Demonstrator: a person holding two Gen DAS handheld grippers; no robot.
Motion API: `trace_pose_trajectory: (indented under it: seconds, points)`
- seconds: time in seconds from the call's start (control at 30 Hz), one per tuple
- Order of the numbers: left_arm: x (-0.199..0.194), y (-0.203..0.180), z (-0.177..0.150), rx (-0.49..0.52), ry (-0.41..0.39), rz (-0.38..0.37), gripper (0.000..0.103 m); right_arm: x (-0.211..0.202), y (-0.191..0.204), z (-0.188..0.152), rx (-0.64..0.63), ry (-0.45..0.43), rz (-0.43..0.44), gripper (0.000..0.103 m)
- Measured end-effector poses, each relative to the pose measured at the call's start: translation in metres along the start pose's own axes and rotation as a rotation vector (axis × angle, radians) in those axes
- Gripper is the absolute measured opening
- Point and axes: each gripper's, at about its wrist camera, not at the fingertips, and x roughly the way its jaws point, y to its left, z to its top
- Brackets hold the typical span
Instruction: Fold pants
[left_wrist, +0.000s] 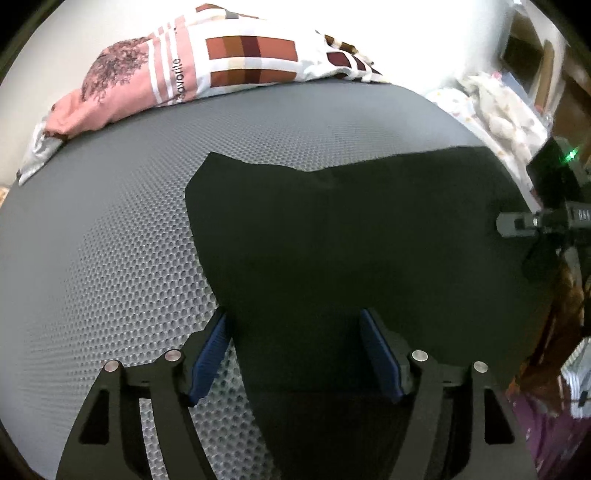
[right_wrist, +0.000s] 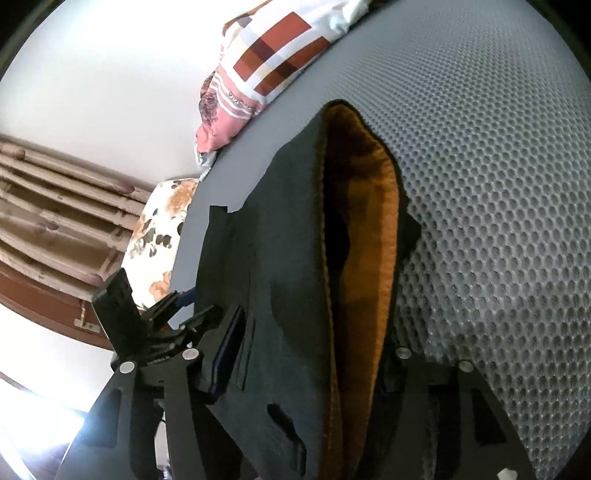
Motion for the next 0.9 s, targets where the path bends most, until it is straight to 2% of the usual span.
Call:
trace_pose_trajectory:
  seconds: [0.07,0.1,0.13,0.2,0.67,0.9]
  points:
    - [-0.003,-0.004,-0.003,0.025,-0.026,0.02,0.06,0.001,0.001,-0.001,0.004,-0.009,-0.008,0.049]
    - [-0.005,-0.006,-0.004,0.036,-0.036,0.033,0.058,0.002,0.001,-0.002,-0.001,-0.011,-0.031,0.038]
    - [-0.006,-0.006,-0.004,0.039,-0.042,0.041,0.054,0.005,0.004,-0.005,-0.003,-0.013,-0.041,0.035]
    - [-0.009,-0.007,-0.006,0.048,-0.048,0.055,0.052,0.002,-0.005,-0.007,0.018,-0.021,-0.013,0.033]
    - [-0.01,-0.005,-0.011,0.042,-0.057,0.072,0.053,0.005,-0.007,-0.004,0.017,-0.026,-0.008,0.034]
    - [-0.012,-0.009,-0.018,0.04,-0.092,0.105,0.053,0.001,-0.013,-0.01,0.091,-0.049,-0.011,0.034]
